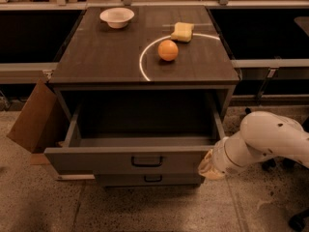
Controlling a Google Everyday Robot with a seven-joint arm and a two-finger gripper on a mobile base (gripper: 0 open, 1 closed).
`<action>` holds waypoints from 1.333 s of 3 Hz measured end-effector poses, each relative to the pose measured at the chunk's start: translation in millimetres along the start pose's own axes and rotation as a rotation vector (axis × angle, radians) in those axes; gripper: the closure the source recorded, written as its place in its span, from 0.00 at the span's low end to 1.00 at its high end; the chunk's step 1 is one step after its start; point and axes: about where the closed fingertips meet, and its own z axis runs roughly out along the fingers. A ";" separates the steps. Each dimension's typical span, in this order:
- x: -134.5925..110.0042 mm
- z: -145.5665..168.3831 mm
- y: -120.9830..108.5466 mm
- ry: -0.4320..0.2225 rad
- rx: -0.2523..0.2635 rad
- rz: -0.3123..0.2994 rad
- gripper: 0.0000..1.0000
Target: Close top drawer
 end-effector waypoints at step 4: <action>7.8 16.9 -81.2 -0.091 0.109 0.027 1.00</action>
Offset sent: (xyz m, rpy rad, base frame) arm 0.0658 -0.0130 -0.0119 0.0635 -0.1063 -0.0808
